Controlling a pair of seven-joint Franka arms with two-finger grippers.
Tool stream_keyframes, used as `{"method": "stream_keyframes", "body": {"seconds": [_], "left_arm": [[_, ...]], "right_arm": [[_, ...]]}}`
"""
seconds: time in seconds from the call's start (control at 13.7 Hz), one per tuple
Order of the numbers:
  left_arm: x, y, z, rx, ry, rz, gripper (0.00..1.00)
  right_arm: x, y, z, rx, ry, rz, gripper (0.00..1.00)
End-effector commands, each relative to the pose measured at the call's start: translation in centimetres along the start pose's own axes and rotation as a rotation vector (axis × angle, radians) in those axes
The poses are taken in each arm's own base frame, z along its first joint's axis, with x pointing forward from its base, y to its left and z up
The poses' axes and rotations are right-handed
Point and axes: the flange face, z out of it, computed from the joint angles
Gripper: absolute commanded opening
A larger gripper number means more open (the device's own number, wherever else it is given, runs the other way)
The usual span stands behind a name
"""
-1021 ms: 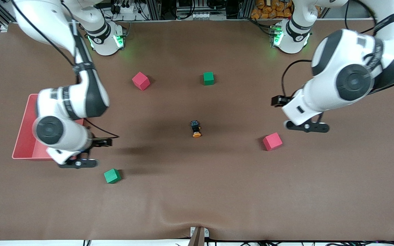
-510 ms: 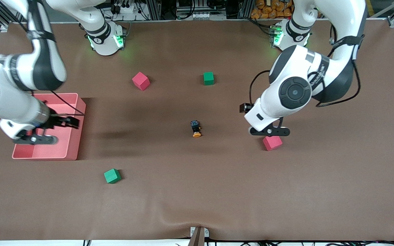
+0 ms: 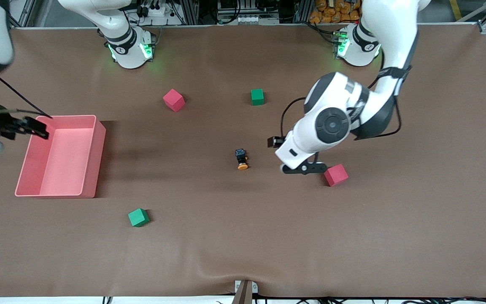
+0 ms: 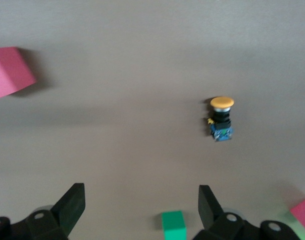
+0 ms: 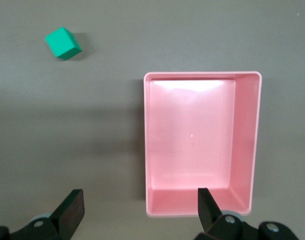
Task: Place and upright button with both arms
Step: 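Lower the open left gripper over the upright button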
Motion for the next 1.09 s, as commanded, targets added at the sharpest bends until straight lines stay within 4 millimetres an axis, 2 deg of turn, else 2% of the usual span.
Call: {"method": "stream_keyframes", "body": {"seconds": [0.0,0.15,0.29,0.44,0.58,0.66,0.8,1.02], "left_arm": [[0.8,2.5,2.3,-0.026,0.021,-0.046,1.00],[0.9,4.6,4.1,-0.033,0.032,-0.070,1.00],[1.5,5.4,5.8,-0.050,0.057,-0.075,1.00],[2.0,5.9,8.0,-0.058,0.068,-0.091,1.00],[1.5,7.3,9.6,-0.067,0.079,-0.142,1.00],[1.5,7.9,10.2,-0.080,0.097,-0.141,1.00],[2.1,8.1,12.0,-0.097,0.112,-0.144,1.00],[2.0,9.7,15.2,-0.141,0.140,-0.156,1.00]], "right_arm": [[-0.5,-0.2,-3.9,0.000,0.009,0.021,1.00],[-1.1,0.7,-5.0,0.003,-0.013,0.032,1.00],[-1.9,0.3,-6.2,0.006,-0.004,0.020,1.00],[-3.5,-1.3,-7.8,0.015,-0.006,0.001,1.00],[-4.5,-2.0,-9.1,0.015,0.010,-0.011,1.00],[-5.0,-3.2,-10.0,0.009,0.026,-0.030,1.00],[-5.2,-3.7,-10.2,0.003,0.024,-0.036,1.00],[-5.3,-3.5,-11.0,0.002,0.035,-0.031,1.00]]}}
